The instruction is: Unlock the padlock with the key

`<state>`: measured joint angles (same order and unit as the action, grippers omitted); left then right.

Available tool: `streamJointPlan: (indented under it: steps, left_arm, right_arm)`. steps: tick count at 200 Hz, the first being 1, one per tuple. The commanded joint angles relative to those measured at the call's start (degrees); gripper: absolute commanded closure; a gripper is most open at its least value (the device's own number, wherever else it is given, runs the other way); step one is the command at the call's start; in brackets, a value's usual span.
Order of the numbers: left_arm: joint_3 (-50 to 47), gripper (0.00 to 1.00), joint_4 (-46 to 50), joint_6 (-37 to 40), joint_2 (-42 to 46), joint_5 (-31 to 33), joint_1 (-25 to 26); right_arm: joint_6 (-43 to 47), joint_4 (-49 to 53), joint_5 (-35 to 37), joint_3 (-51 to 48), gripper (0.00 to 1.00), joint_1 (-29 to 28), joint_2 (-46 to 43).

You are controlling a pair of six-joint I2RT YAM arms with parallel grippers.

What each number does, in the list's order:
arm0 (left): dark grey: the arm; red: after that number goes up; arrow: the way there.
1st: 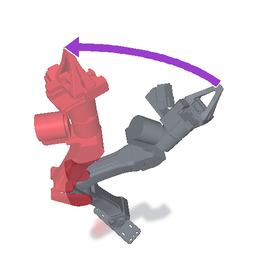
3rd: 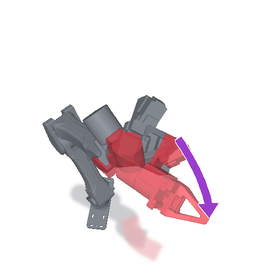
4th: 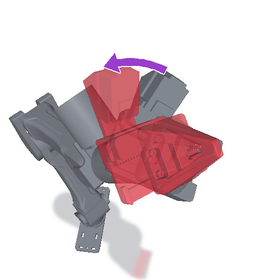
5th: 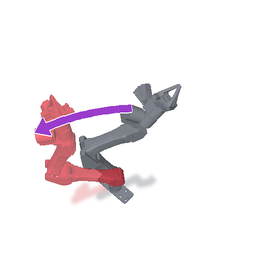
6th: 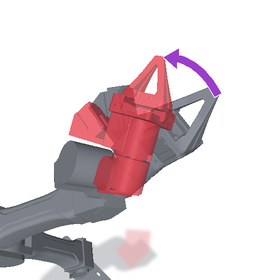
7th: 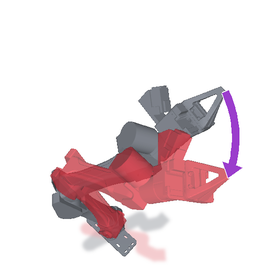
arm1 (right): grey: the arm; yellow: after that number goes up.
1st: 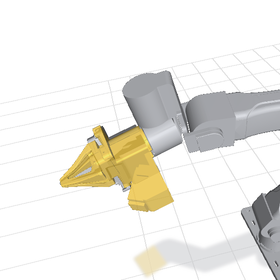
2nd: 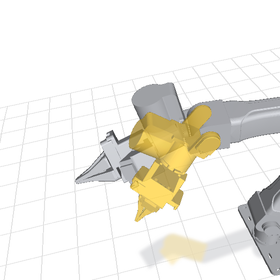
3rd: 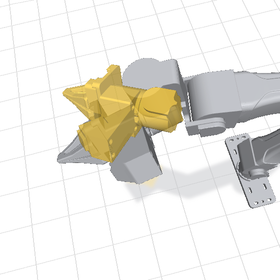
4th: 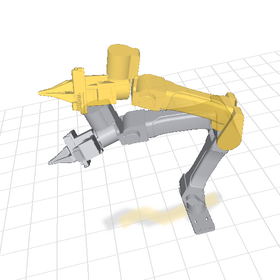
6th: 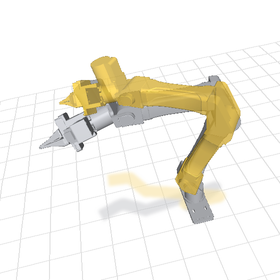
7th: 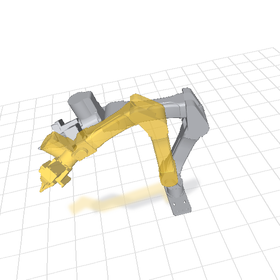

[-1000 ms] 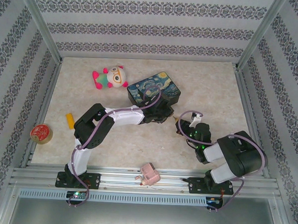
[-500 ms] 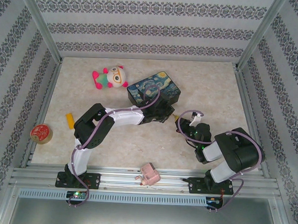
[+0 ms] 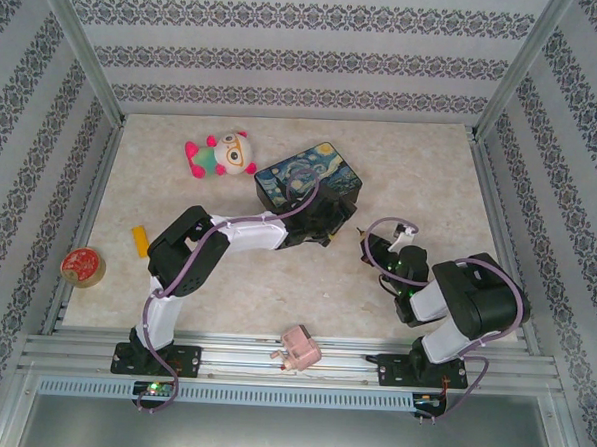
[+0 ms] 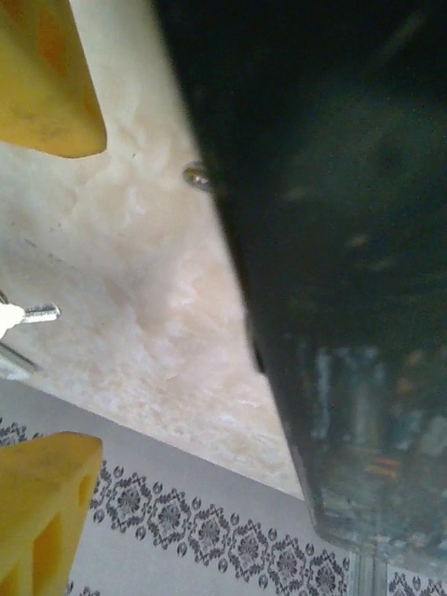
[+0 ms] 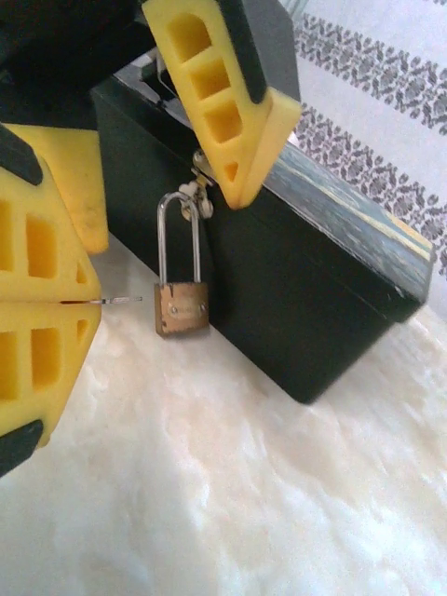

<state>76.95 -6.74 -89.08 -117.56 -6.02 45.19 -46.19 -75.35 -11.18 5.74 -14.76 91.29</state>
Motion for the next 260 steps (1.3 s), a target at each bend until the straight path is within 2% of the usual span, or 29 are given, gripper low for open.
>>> streamJointPlan:
  steps: [1,36,82,89,103,111,155,198,213,234,260]
  left_arm:
    - [-0.05,0.2,8.47,2.42,-0.73,5.05,-1.07]
    - [3.24,0.2,15.2,7.98,-1.61,14.41,-1.14]
    - [2.26,0.16,17.37,16.95,1.54,23.38,-4.13]
    - [2.12,0.14,16.94,18.64,2.0,23.81,-4.8]
    - [2.13,0.03,16.34,21.47,2.71,24.05,-5.93]
    - [2.38,0.0,16.33,22.8,3.01,23.94,-6.21]
    - [3.98,0.01,19.84,26.52,3.15,24.25,-5.62]
    - [11.73,0.01,28.83,31.09,-1.1,29.43,-1.53]
    - [15.85,0.0,32.96,30.56,-4.02,30.94,-0.77]
    - [21.17,0.1,38.41,28.26,-7.91,33.67,0.06]
    - [26.74,0.13,44.27,24.36,-11.76,37.13,0.82]
  right_arm:
    - [-1.19,-0.73,-0.63,-0.82,1.0,0.66,-0.24]
    - [-2.16,-0.15,-2.34,-0.55,1.0,1.31,-0.06]
    - [-3.28,1.51,-5.16,0.36,1.0,1.46,0.16]
    - [-3.47,1.76,-5.7,0.65,1.0,1.42,0.36]
    - [-3.85,1.96,-6.43,1.25,1.0,1.22,0.88]
    - [-3.91,1.96,-6.78,1.63,1.0,0.97,1.16]
    - [-5.17,2.43,-7.45,2.83,1.0,0.12,1.66]
    - [-5.47,6.81,-8.4,3.49,1.0,1.21,-0.28]
    - [-5.0,8.59,-9.0,3.73,1.0,1.86,-1.46]
    - [-4.29,11.4,-10.23,4.11,1.0,3.15,-3.14]
    - [-3.49,14.23,-11.86,4.31,1.0,4.78,-5.15]
